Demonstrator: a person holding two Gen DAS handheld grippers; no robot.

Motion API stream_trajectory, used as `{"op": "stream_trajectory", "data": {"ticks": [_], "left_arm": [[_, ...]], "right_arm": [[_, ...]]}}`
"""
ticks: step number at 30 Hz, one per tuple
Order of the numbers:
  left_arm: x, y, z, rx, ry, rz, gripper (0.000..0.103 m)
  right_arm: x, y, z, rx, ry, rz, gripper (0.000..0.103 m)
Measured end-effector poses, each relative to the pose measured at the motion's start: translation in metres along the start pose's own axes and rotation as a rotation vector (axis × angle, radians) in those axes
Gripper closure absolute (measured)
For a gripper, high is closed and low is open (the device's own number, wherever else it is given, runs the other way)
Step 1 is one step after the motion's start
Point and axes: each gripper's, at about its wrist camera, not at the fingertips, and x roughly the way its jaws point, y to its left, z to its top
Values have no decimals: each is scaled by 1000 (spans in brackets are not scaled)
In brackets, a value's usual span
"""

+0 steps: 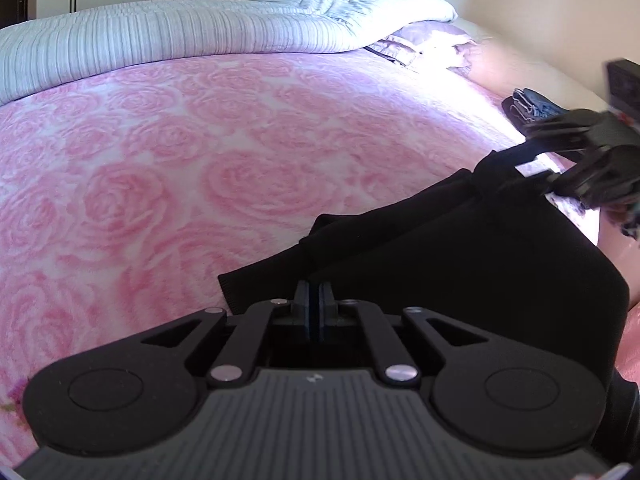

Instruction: Fold clothes

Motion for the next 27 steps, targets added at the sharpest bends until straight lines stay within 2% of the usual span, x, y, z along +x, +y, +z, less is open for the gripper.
{"op": "stream_trajectory", "data": {"ticks": [1, 2, 4, 6, 7, 9, 10, 11, 13, 15, 18, 20, 21, 24, 27], "left_arm": [[0, 0, 1, -3, 3, -10, 99], [2, 1, 2, -12, 8, -21, 93], [5, 1, 4, -10, 13, -44, 89], [8, -2, 5, 2, 17, -66, 90], [7, -6, 4, 24, 11, -66, 102], [6, -13, 3, 66, -5, -66, 103], [-1, -14, 3, 69, -33, -58, 103], [-7, -15, 3, 69, -62, -50, 103], [-21, -11, 6, 32, -122, -46, 103], [-26, -8, 8, 24, -159, -24, 102], [-6, 1, 8, -9, -106, -9, 102], [15, 5, 1, -22, -45, -11, 100], [17, 7, -1, -33, -49, -15, 100], [15, 6, 0, -46, -49, -15, 100], [11, 5, 1, -47, -41, -12, 99]], "right_arm": [[11, 1, 4, -30, 33, 19, 60], [21, 2, 7, -58, 71, 45, 60], [39, 4, 14, -110, 126, 53, 60], [55, 5, 15, -144, 197, 71, 60], [61, 6, 14, -154, 226, 80, 60], [70, 7, 9, -141, 277, 89, 61], [71, 8, 7, -139, 279, 78, 78], [68, 11, 7, -156, 273, 69, 101], [56, 20, 9, -216, 232, 28, 101], [44, 19, 18, -215, 161, 7, 102], [41, 6, 31, -170, 93, -6, 103], [59, 1, 27, -168, 117, -19, 103], [69, -1, 23, -182, 148, -27, 103], [75, -8, 10, -162, 165, -43, 103], [42, -19, 9, -49, 60, -80, 103]]}}
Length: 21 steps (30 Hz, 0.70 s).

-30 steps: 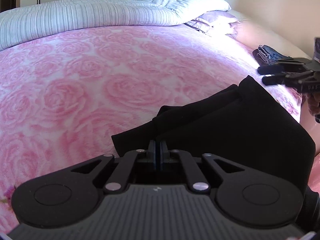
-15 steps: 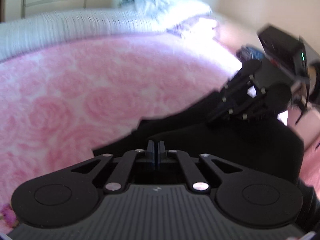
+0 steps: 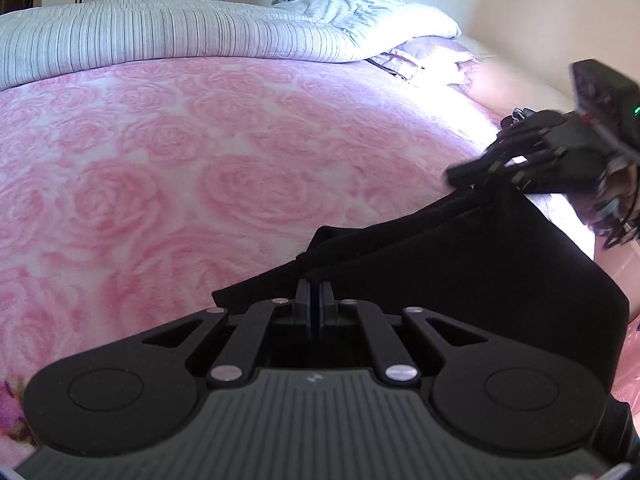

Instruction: Fold clothes

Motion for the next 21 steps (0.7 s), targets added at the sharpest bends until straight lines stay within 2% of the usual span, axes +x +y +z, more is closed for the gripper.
{"op": "stream_trajectory", "data": {"ticks": [1, 2, 3, 4, 5, 8, 10, 11, 15, 17, 19, 21], "left_arm": [[-1, -1, 0, -1, 2, 1, 99], [-2, 0, 0, -7, 3, 0, 98], [-3, 0, 0, -14, 5, 0, 98], [-4, 0, 0, -21, 6, 0, 96], [-5, 0, 0, -28, 8, 0, 95], [-5, 1, 0, -53, 14, -7, 95], [-1, -1, 1, -50, 20, -3, 96], [1, -3, 1, -38, 21, 8, 101], [-3, -10, -2, 18, 6, 64, 102], [-2, -9, -4, 16, 9, 64, 101], [1, -6, -5, 7, 17, 56, 101], [0, -3, -2, -15, 25, 45, 101]], "right_arm": [[-12, -5, -3, 32, -23, -16, 99], [-24, -9, -5, 56, -35, -30, 81], [-35, -12, -8, 76, -39, -56, 69], [-46, -13, -13, 90, -43, -73, 38], [-56, -15, -18, 103, -46, -89, 29], [-74, -8, -31, 95, -33, -69, 29], [-68, -2, -35, 77, -3, -70, 29], [-64, 1, -37, 69, 12, -71, 29], [-35, 1, -42, 67, 82, -141, 32], [-33, -13, -51, 117, 76, -173, 32], [-27, -28, -61, 235, 79, -125, 32], [-34, -24, -59, 250, 65, -133, 32]]}}
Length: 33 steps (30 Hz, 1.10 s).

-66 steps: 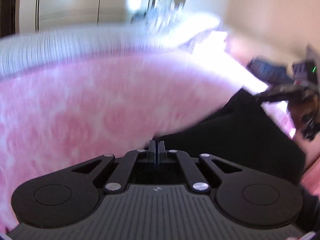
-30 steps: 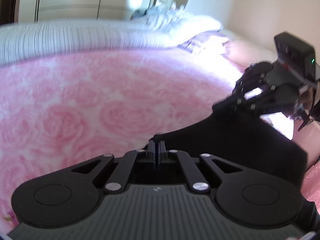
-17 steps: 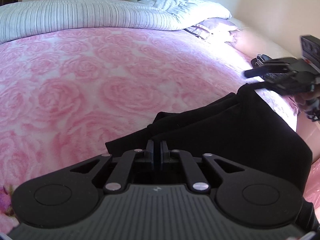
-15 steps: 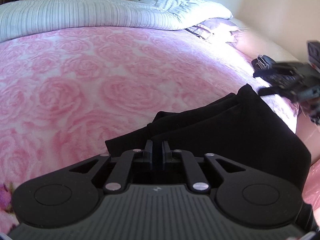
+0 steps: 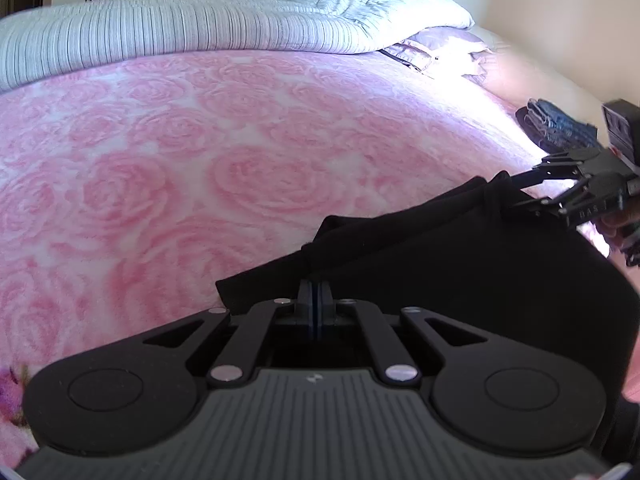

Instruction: Fold clothes

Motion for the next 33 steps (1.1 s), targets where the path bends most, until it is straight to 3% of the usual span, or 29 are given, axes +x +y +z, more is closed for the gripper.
{"op": "stream_trajectory", "data": {"ticks": [5, 11, 16, 21, 25, 29, 33], "left_arm": [[-48, 11, 7, -47, -62, 55, 102], [-127, 14, -22, -105, -110, 84, 101], [-155, -5, -65, -139, -89, 14, 99], [-130, -22, -96, -74, 14, -4, 98], [-121, -21, -111, -49, 46, 24, 92], [-150, -23, -112, -7, -21, 84, 91], [-171, -59, -117, 229, -71, 154, 87]], "right_arm": [[-44, 30, 5, -60, -69, -54, 32], [-96, 94, -15, -60, -146, 57, 32], [-94, 163, -32, -137, -124, 237, 32], [-55, 213, -45, -207, -19, 305, 32], [-41, 214, -46, -149, 17, 202, 32], [-67, 217, -45, -210, -28, 176, 32], [-85, 221, -65, -347, -40, 133, 32]]}}
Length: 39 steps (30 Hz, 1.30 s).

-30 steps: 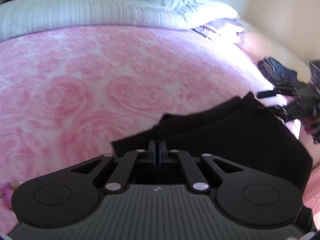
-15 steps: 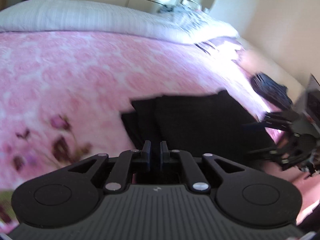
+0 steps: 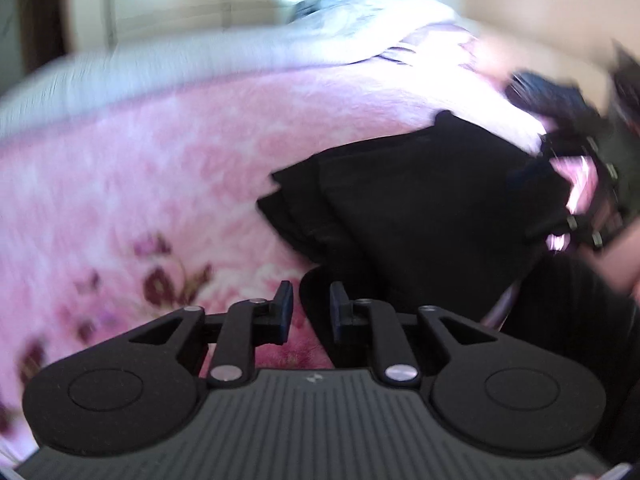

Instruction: Fold clothes

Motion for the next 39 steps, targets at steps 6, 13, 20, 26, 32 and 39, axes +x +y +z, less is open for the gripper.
{"op": "stream_trajectory", "data": {"ticks": [6, 13, 20, 26, 32, 39], "left_arm": [[-4, -65, 7, 258, -55, -128, 83], [42, -65, 8, 231, 68, -144, 75], [3, -95, 1, 450, -27, -23, 56], [27, -140, -23, 783, -30, 58, 44], [76, -160, -40, 1014, 49, 205, 37], [77, -141, -3, 849, 126, 101, 48]], "right_arm": [[-6, 5, -25, -40, 26, 7, 32], [4, -19, -32, 47, 36, 31, 32], [-34, 0, -47, -167, 48, -67, 32], [-36, 30, -78, -421, 94, -189, 31], [5, 51, -106, -756, 151, -407, 31], [11, 21, -93, -683, 137, -400, 55]]}}
